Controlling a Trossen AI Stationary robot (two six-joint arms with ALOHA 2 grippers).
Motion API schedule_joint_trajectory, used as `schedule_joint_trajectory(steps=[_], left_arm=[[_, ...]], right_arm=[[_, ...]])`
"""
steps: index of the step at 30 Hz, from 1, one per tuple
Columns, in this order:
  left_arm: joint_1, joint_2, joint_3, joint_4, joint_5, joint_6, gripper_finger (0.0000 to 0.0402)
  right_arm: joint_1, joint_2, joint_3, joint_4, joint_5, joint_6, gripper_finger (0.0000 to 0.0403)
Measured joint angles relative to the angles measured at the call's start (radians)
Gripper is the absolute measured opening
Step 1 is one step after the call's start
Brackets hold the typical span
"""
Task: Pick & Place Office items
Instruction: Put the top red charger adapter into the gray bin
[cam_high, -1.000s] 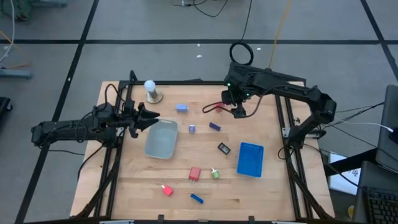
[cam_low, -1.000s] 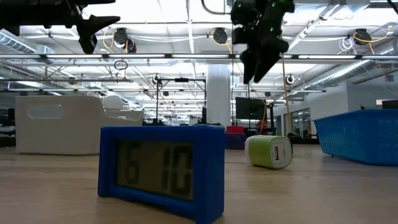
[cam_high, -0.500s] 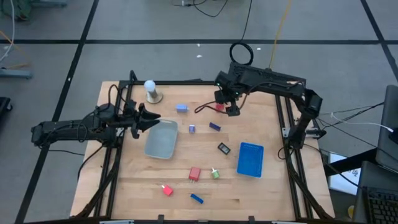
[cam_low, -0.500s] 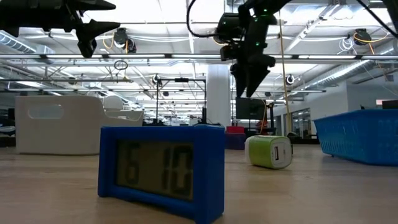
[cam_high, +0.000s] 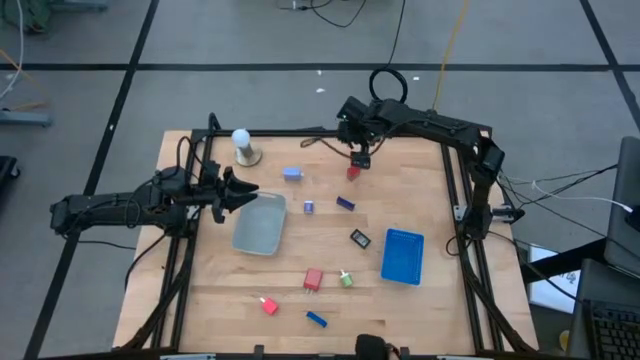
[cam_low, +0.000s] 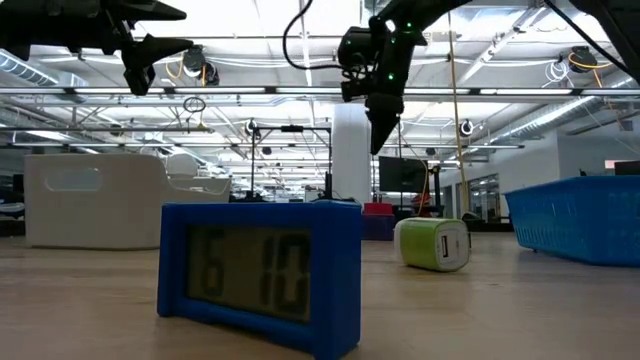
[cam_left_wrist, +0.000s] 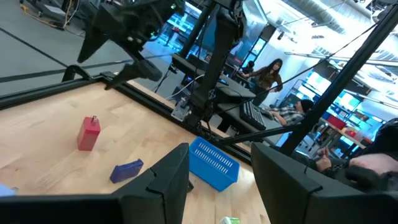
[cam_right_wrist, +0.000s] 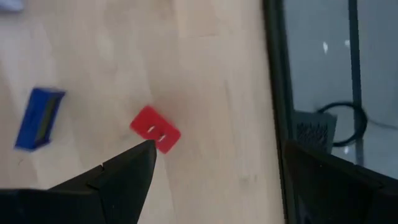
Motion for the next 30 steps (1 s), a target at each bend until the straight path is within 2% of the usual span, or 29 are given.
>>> schedule_joint_trajectory(steps=[2, 4, 6, 9, 15, 19, 25, 30], left_arm=[[0.0, 0.0, 0.0, 0.0, 0.0, 0.0, 0.0175], [0.0, 0.0, 0.0, 0.0, 0.0, 0.0, 0.0175], [0.0, 0.0, 0.0, 0.0, 0.0, -0.001, 0.0175], [0.0, 0.0, 0.0, -0.001, 0.0, -0.001, 0.0175], [0.0, 0.0, 0.0, 0.001, -0.012, -0.006, 0.0175], [0.0, 0.0, 0.0, 0.009, -0.029, -0.021, 0.0175], [0.0, 0.0, 0.0, 0.005, 0.002, -0.022, 0.0175], [0.0, 0.0, 0.0, 0.002, 0.003, 0.002, 0.0175]], right_arm=[[-0.006, 0.013, 0.0, -0.025, -0.032, -0.04, 0.0345], [0.005, 0.018, 0.0, -0.034, -0.047, -0.16, 0.0345], [0.028, 0.016, 0.0, -0.029, -0.041, -0.298, 0.0345], [0.06, 0.014, 0.0, 0.017, -0.02, -0.381, 0.0345], [0.11, 0.015, 0.0, 0.039, 0.016, -0.455, 0.0345], [0.129, 0.014, -0.001, 0.061, 0.055, -0.435, 0.0345], [0.119, 0.014, -0.052, 0.063, -0.016, -0.408, 0.0345], [0.113, 0.014, -0.145, 0.064, 0.003, -0.4, 0.0345]])
